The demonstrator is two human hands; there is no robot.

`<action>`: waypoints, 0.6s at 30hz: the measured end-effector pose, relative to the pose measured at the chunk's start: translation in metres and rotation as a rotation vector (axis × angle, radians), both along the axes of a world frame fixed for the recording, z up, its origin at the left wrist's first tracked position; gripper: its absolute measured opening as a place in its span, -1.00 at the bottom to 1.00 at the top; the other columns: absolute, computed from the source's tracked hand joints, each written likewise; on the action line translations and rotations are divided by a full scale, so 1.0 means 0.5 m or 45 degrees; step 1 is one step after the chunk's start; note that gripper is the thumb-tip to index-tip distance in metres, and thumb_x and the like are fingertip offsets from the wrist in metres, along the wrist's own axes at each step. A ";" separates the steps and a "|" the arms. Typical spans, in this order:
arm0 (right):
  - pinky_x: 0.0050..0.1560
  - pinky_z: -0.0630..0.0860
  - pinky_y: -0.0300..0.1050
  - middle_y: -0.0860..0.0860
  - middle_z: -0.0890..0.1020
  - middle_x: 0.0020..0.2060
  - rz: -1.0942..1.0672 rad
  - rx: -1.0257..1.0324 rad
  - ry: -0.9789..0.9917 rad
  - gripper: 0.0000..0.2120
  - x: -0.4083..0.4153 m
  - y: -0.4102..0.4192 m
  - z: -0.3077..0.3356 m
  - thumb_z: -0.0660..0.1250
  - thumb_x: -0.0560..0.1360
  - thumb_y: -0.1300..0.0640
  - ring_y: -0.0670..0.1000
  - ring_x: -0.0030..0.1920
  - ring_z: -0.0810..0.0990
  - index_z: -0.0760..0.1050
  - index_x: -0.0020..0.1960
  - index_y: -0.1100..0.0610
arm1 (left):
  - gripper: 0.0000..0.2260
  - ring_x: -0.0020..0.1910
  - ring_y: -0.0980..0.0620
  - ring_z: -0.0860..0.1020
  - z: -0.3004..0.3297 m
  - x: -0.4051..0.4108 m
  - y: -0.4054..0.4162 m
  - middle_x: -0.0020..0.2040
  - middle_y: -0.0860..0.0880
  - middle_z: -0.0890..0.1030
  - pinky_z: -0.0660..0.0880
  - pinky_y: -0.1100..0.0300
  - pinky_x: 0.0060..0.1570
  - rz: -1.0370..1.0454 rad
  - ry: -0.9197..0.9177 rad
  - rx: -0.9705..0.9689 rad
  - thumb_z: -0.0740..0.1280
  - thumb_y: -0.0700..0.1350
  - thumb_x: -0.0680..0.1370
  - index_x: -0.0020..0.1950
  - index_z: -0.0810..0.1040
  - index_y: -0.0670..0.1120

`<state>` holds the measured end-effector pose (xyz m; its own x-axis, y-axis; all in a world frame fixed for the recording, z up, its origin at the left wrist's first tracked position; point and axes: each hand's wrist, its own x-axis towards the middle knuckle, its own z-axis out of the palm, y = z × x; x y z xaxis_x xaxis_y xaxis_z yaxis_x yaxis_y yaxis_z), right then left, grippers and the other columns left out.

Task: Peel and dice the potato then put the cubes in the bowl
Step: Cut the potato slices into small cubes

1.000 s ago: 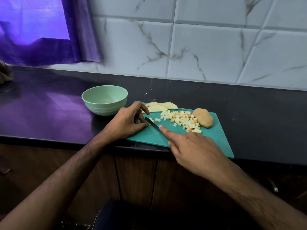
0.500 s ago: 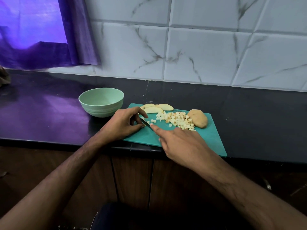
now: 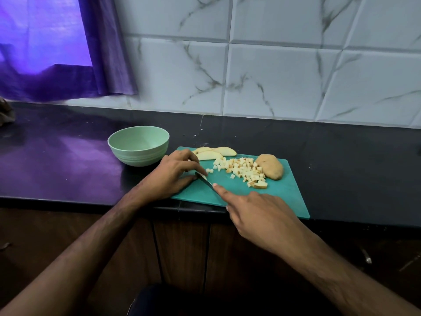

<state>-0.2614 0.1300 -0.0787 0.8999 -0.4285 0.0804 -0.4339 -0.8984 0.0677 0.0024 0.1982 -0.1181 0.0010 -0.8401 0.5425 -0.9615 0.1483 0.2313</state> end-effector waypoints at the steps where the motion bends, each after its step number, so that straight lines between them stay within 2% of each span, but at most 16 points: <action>1: -0.19 0.45 -0.07 -0.06 0.39 -0.27 0.005 -0.017 0.004 -0.48 0.003 -0.002 0.002 -0.05 0.73 -0.10 -0.10 -0.29 0.38 -0.17 0.63 -0.25 | -0.74 0.13 0.15 0.44 0.000 -0.001 0.001 0.14 0.16 0.48 0.44 -0.01 0.03 0.002 -0.054 0.018 0.42 -0.11 0.59 0.19 0.65 0.22; 3: -0.21 0.44 -0.08 -0.06 0.41 -0.27 0.018 -0.043 0.015 -0.48 0.008 -0.007 0.003 -0.04 0.73 -0.09 -0.10 -0.29 0.39 -0.15 0.63 -0.24 | -0.73 0.13 0.18 0.38 0.000 -0.003 0.002 0.20 0.18 0.45 0.37 -0.01 -0.03 -0.006 -0.138 0.034 0.33 -0.09 0.63 0.20 0.61 0.28; 5: -0.24 0.40 -0.09 -0.05 0.41 -0.28 0.028 -0.036 0.014 -0.48 0.010 -0.010 0.005 -0.02 0.73 -0.08 -0.10 -0.29 0.40 -0.13 0.63 -0.25 | -0.75 0.10 0.13 0.40 0.003 -0.004 0.000 0.21 0.18 0.43 0.38 -0.03 -0.06 -0.028 -0.184 0.046 0.25 -0.06 0.64 0.18 0.60 0.27; 8: -0.28 0.33 -0.11 -0.07 0.41 -0.28 0.043 -0.011 0.016 -0.49 0.003 -0.015 0.011 -0.03 0.73 -0.08 -0.12 -0.30 0.37 -0.12 0.63 -0.27 | -0.74 0.15 0.07 0.45 -0.001 0.001 -0.006 0.17 0.16 0.43 0.44 -0.12 -0.03 -0.019 -0.151 0.100 0.31 -0.12 0.64 0.18 0.58 0.25; 12: -0.28 0.27 -0.17 -0.14 0.36 -0.23 0.077 0.046 0.122 -0.50 -0.034 -0.033 0.042 -0.05 0.72 -0.14 -0.15 -0.27 0.32 -0.15 0.60 -0.36 | -0.76 0.15 0.16 0.44 0.000 0.001 -0.004 0.12 0.19 0.41 0.45 -0.07 0.08 -0.018 -0.063 0.147 0.35 -0.07 0.64 0.19 0.59 0.27; 15: -0.32 0.30 -0.21 -0.11 0.41 -0.25 0.129 -0.055 0.203 -0.50 -0.065 -0.039 0.066 -0.07 0.72 -0.16 -0.12 -0.29 0.36 -0.18 0.60 -0.34 | -0.79 0.12 0.15 0.47 0.001 0.001 -0.002 0.12 0.18 0.41 0.48 -0.11 0.09 -0.009 -0.040 0.146 0.32 -0.01 0.64 0.20 0.57 0.28; 18: -0.31 0.37 -0.18 -0.08 0.43 -0.27 0.186 -0.194 0.254 -0.48 -0.075 -0.041 0.068 -0.08 0.72 -0.15 -0.11 -0.31 0.39 -0.21 0.61 -0.31 | -0.71 0.17 0.09 0.46 0.004 -0.006 0.002 0.22 0.15 0.42 0.45 -0.06 0.03 0.024 -0.137 0.102 0.24 0.06 0.63 0.33 0.47 0.30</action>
<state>-0.2990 0.1097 -0.0450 0.9557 -0.2898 -0.0507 -0.2652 -0.9232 0.2780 -0.0003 0.1993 -0.1159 -0.0376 -0.8810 0.4716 -0.9838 0.1154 0.1371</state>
